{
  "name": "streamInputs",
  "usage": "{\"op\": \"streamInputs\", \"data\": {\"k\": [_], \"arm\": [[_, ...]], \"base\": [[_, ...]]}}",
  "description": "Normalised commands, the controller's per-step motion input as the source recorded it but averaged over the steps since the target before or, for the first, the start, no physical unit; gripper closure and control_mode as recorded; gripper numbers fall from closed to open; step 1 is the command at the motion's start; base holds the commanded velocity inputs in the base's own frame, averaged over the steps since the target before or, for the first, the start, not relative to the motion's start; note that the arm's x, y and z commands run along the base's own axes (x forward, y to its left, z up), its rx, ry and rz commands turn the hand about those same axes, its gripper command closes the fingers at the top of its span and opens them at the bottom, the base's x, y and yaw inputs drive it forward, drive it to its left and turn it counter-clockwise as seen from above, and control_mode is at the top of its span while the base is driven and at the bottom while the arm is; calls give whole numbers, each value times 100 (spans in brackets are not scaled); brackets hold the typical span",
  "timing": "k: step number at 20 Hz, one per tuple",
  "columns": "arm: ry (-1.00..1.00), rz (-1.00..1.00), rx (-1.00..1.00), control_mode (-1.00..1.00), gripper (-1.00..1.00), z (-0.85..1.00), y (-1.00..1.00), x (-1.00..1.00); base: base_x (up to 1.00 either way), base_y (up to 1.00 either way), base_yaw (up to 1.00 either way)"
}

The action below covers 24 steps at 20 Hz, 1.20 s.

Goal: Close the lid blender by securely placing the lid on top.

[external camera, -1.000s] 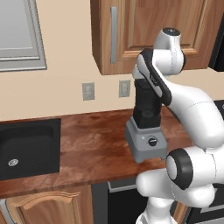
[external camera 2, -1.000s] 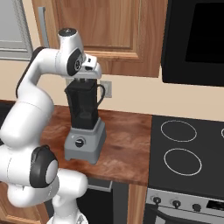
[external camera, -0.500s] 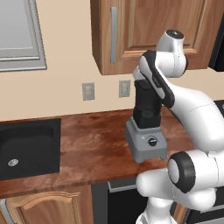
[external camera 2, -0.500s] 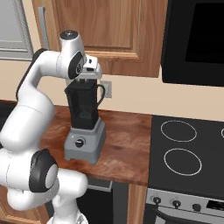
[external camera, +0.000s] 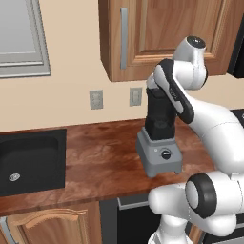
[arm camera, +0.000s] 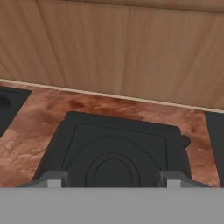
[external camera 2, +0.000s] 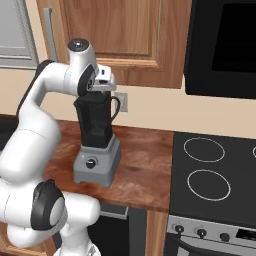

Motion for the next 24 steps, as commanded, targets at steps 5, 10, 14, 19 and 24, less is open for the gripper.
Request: {"op": "streamInputs", "data": {"k": [5,10,14,19,24], "arm": [[0,2,0,-100,-100,0,0,-4],[0,1,0,-100,-100,0,0,-18],[0,0,0,-100,-100,0,0,-57],[0,0,0,-100,-100,0,0,-71],[-5,0,0,-100,-100,8,0,-72]], "base": [[0,0,0],[0,0,0],[0,0,0],[0,0,0],[0,0,0]]}}
